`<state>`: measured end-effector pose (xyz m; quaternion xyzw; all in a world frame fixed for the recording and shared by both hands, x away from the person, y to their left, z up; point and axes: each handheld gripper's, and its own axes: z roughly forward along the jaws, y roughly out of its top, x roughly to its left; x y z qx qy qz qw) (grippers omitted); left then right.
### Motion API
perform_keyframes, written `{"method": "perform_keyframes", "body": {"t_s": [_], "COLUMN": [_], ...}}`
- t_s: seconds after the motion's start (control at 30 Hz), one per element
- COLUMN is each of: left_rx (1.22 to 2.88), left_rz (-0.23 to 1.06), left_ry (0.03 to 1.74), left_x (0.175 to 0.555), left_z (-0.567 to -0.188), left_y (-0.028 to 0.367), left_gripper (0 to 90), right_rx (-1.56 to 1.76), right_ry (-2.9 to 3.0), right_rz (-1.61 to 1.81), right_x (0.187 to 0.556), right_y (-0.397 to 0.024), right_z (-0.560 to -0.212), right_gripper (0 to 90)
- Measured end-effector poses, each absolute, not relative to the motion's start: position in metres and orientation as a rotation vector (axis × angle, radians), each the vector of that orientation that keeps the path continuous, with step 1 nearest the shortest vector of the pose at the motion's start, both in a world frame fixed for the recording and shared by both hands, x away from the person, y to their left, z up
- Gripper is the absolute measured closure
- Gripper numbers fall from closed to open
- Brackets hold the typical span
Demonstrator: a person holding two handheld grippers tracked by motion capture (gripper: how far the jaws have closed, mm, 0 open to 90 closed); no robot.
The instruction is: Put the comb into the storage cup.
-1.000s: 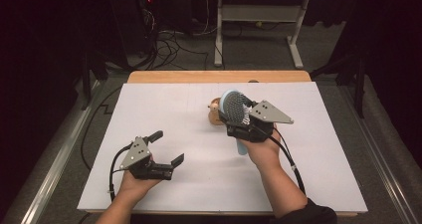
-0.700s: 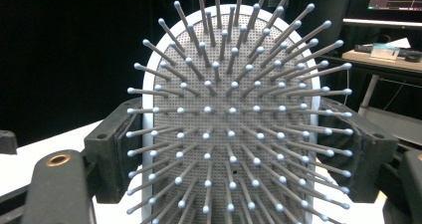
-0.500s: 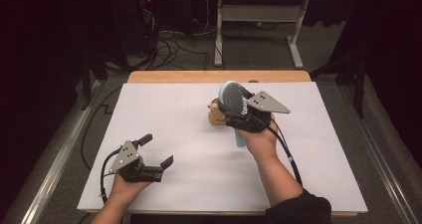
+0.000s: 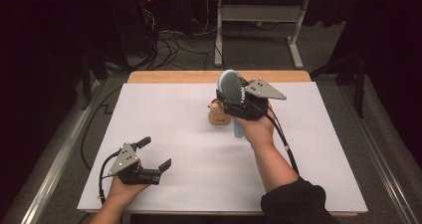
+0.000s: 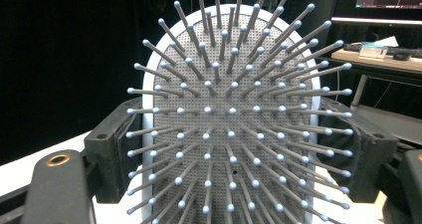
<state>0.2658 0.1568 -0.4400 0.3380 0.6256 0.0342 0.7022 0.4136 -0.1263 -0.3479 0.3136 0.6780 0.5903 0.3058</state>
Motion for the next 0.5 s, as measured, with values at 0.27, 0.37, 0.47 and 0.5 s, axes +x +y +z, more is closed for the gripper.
{"method": "perform_keyframes", "body": {"t_s": [0.27, 0.37, 0.47, 0.5], "left_rx": [0.752, 0.760, 0.743, 0.738], "left_rz": [0.082, 0.085, 0.075, 0.072], "left_ry": [1.392, 1.387, 1.402, 1.405], "left_x": [0.266, 0.266, 0.266, 0.266], "left_z": [-0.440, -0.441, -0.440, -0.440], "left_y": [0.158, 0.158, 0.157, 0.157], "left_gripper": [0.1, 0.1, 0.1, 0.1], "right_rx": [0.849, 0.849, 0.834, 0.827], "right_ry": [1.736, 1.727, 1.715, 1.707], "right_rz": [1.585, 1.593, 1.595, 1.601], "right_x": [0.424, 0.427, 0.429, 0.430], "right_y": [-0.127, -0.126, -0.124, -0.123], "right_z": [-0.337, -0.331, -0.325, -0.323], "right_gripper": [20.7, 20.7, 20.7, 20.7]}}
